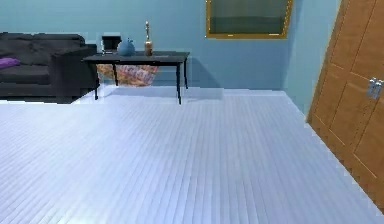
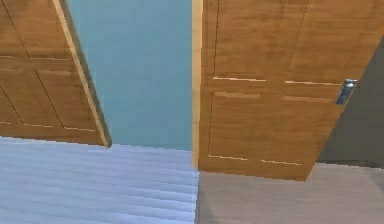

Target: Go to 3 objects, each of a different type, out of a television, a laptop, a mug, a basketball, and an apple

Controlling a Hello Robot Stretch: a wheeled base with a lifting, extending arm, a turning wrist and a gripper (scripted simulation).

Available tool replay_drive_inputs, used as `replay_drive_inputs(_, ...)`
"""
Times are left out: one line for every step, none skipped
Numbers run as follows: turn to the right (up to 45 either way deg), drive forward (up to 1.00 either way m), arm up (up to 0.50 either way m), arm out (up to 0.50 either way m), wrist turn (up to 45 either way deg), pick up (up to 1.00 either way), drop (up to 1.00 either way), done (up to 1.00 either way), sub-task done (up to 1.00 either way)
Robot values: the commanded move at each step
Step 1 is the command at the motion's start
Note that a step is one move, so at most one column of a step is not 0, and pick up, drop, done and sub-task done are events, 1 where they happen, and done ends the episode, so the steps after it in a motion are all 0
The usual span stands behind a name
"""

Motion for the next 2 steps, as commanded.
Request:
replay_drive_inputs(0.0, 0.30, 0.00, 0.00, 0.0, 0.00, 0.00, 0.00, 0.00)
replay_drive_inputs(-27.0, 0.00, 0.00, 0.00, 0.0, 0.00, 0.00, 0.00, 0.00)
